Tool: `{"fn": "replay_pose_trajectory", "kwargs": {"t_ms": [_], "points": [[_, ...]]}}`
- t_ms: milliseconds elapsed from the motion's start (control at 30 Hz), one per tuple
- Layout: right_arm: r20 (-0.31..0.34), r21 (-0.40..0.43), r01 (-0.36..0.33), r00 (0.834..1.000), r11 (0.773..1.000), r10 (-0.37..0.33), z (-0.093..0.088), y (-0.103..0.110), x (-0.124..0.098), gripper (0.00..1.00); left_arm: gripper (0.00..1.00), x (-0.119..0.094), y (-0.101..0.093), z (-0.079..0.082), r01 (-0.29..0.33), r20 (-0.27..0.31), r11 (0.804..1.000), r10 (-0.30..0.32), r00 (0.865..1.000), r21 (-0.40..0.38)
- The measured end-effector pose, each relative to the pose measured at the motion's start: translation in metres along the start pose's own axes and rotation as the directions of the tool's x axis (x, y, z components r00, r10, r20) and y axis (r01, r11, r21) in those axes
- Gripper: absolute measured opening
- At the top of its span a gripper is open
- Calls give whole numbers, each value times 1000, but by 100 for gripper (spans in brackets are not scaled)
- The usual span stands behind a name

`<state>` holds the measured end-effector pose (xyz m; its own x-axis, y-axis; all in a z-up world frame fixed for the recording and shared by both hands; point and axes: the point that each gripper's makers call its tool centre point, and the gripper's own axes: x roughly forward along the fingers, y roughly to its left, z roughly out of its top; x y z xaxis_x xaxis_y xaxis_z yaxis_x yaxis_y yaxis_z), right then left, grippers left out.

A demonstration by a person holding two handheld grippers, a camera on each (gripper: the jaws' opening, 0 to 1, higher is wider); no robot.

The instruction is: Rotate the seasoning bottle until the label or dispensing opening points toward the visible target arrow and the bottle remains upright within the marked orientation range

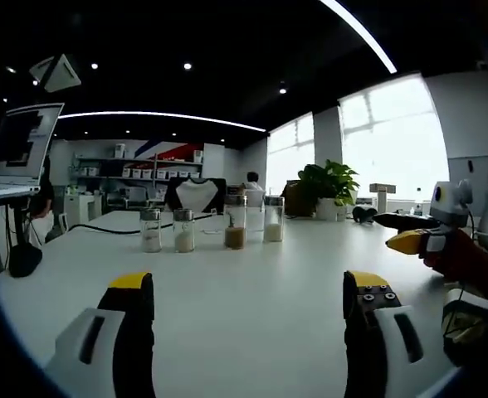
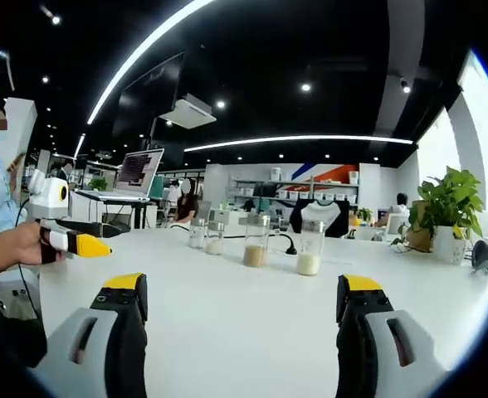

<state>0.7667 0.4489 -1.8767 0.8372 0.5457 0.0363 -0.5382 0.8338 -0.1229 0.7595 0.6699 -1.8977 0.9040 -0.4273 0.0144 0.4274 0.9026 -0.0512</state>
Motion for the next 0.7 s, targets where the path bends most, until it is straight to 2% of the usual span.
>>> {"fn": "replay_pose_trajectory", "kwargs": {"t_ms": [700], "points": [[-4,1,0,1000,1000,0,-1,0,0,96,100,0,2,3,-10,3,1000,10,1000,-25]]}}
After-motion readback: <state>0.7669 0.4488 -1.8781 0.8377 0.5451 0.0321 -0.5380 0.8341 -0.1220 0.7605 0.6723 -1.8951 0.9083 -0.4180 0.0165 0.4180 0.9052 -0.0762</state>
